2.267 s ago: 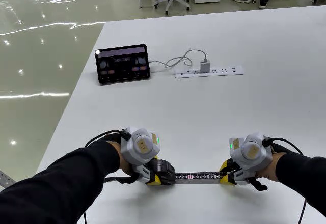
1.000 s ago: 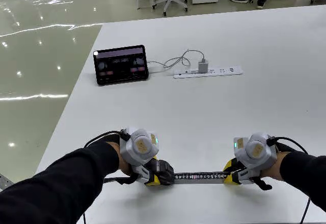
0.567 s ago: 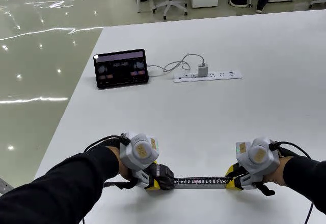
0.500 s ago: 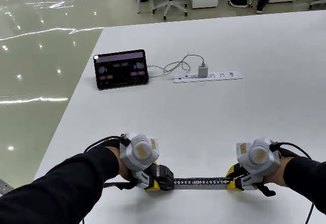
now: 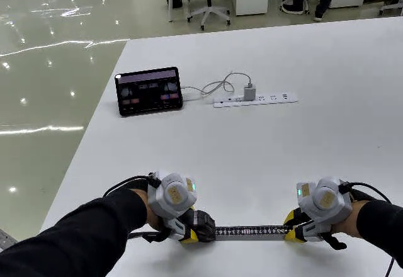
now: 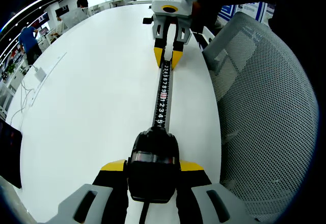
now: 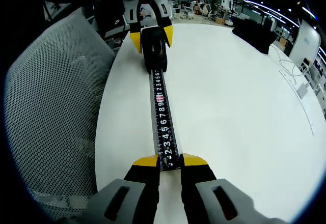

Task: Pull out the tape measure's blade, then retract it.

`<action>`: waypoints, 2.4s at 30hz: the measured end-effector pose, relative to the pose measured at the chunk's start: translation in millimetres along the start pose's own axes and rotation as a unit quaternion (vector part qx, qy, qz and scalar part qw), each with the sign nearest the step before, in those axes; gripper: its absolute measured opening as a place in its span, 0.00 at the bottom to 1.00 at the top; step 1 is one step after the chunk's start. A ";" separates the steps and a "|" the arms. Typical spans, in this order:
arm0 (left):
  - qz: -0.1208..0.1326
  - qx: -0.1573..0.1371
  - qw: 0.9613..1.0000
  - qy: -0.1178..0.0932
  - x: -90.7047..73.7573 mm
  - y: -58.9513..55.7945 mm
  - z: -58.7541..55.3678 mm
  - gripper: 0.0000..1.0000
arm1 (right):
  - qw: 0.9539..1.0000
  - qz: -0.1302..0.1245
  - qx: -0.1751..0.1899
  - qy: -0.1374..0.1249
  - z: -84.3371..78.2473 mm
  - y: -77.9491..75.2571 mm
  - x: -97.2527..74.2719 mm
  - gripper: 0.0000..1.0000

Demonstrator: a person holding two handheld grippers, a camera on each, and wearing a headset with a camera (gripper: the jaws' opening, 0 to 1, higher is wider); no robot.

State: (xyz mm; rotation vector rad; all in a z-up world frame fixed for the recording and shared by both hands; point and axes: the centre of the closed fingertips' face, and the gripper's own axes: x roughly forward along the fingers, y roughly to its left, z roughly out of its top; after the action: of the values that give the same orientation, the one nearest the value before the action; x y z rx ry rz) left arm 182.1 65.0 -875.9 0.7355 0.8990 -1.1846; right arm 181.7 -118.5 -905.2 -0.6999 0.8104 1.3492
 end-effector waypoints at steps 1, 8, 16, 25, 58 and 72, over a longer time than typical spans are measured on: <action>0.000 0.000 1.000 0.000 0.0 -0.1 0.0 0.32 | 1.000 0.000 0.000 0.001 -0.5 -0.2 -0.5 0.11; -0.001 -0.001 1.000 -0.001 0.3 -0.8 0.7 0.32 | 1.000 -0.002 0.001 0.000 -2.9 0.0 -2.6 0.11; 0.001 -0.005 1.000 -0.004 0.1 -0.9 1.2 0.32 | 1.000 -0.003 0.002 -0.001 -5.1 -1.2 -4.1 0.11; -0.001 -0.006 1.000 -0.006 0.3 -1.4 1.9 0.32 | 1.000 -0.004 0.008 0.000 -8.8 -1.4 -6.7 0.10; 0.003 -0.011 1.000 -0.007 0.5 -1.2 1.9 0.32 | 1.000 -0.007 0.012 0.002 -23.0 -4.5 -15.7 0.10; 0.005 -0.014 1.000 -0.008 0.7 -1.3 2.2 0.32 | 1.000 -0.010 0.019 0.002 -29.4 -6.1 -20.4 0.10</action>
State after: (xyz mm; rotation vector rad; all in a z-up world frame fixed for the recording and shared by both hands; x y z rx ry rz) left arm 181.4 62.5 -875.5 0.7066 0.8966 -1.1656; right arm 184.0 -154.7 -904.7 -0.6797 0.8289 1.3113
